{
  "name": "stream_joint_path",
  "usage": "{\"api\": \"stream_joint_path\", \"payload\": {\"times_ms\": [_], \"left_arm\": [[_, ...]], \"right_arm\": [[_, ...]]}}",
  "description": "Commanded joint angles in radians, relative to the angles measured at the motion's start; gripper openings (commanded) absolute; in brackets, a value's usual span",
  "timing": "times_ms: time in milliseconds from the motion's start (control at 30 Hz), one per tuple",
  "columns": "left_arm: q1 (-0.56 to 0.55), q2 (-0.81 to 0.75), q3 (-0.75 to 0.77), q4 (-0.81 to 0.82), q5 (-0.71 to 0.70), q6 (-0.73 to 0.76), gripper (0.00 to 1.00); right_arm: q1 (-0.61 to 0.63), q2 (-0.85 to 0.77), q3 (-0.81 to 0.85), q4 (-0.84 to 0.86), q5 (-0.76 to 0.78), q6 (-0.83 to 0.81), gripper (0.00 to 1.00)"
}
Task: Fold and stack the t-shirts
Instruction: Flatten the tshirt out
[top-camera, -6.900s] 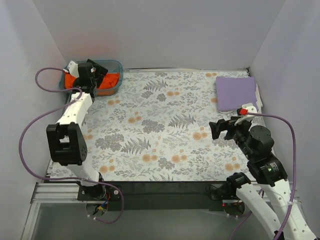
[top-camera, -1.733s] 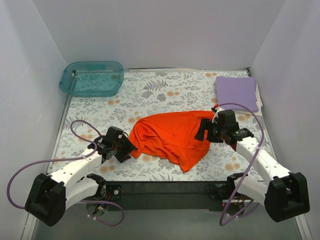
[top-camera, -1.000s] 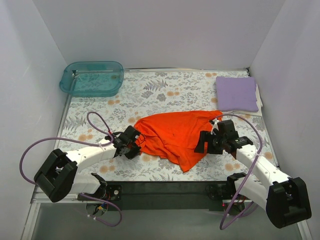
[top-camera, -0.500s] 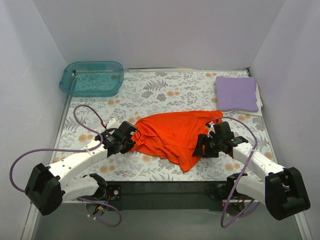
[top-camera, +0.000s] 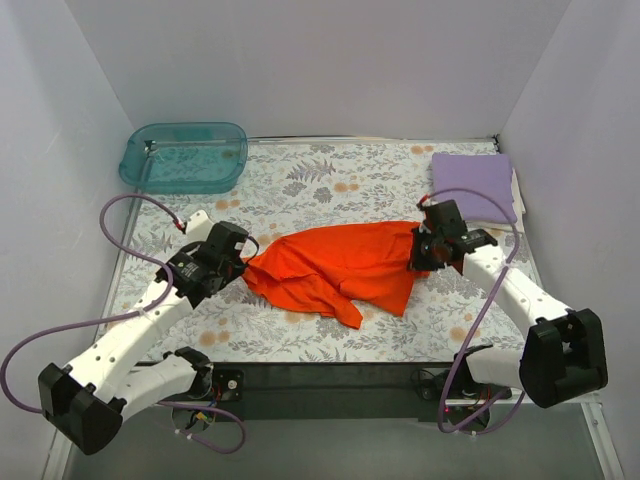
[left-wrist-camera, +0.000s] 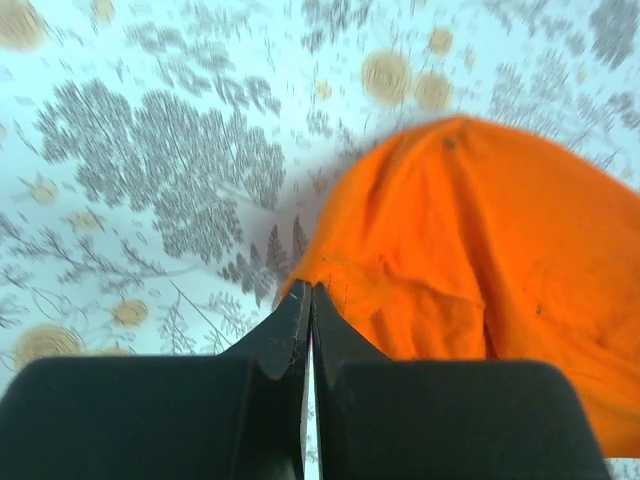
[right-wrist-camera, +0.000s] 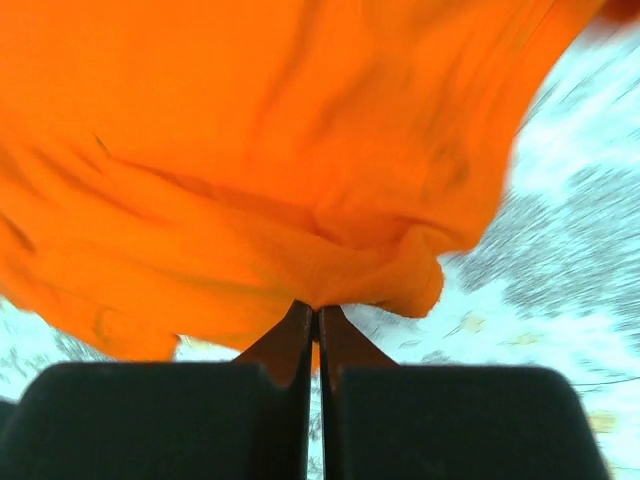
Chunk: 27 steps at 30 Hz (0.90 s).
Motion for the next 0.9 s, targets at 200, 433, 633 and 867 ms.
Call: {"api": "stream_joint_path", "payload": {"times_ms": [200, 433, 633, 867], "left_arm": [[0.242, 0.058, 0.346, 0.141, -0.071, 0.425, 0.0], [0.319, 0.275, 0.871, 0.189, -0.051, 0.481, 0.0], [0.319, 0.101, 0.895, 0.253, -0.016, 0.532, 0.0], [0.319, -0.11, 0.869, 0.267, 0.004, 0.625, 0.0]], "right_arm": [[-0.19, 0.106, 0.611, -0.194, 0.06, -0.137, 0.01], [-0.291, 0.287, 1.198, -0.262, -0.082, -0.086, 0.01], [-0.296, 0.087, 1.116, -0.259, -0.083, -0.098, 0.01], [-0.184, -0.191, 0.967, -0.259, 0.017, -0.166, 0.01]]}}
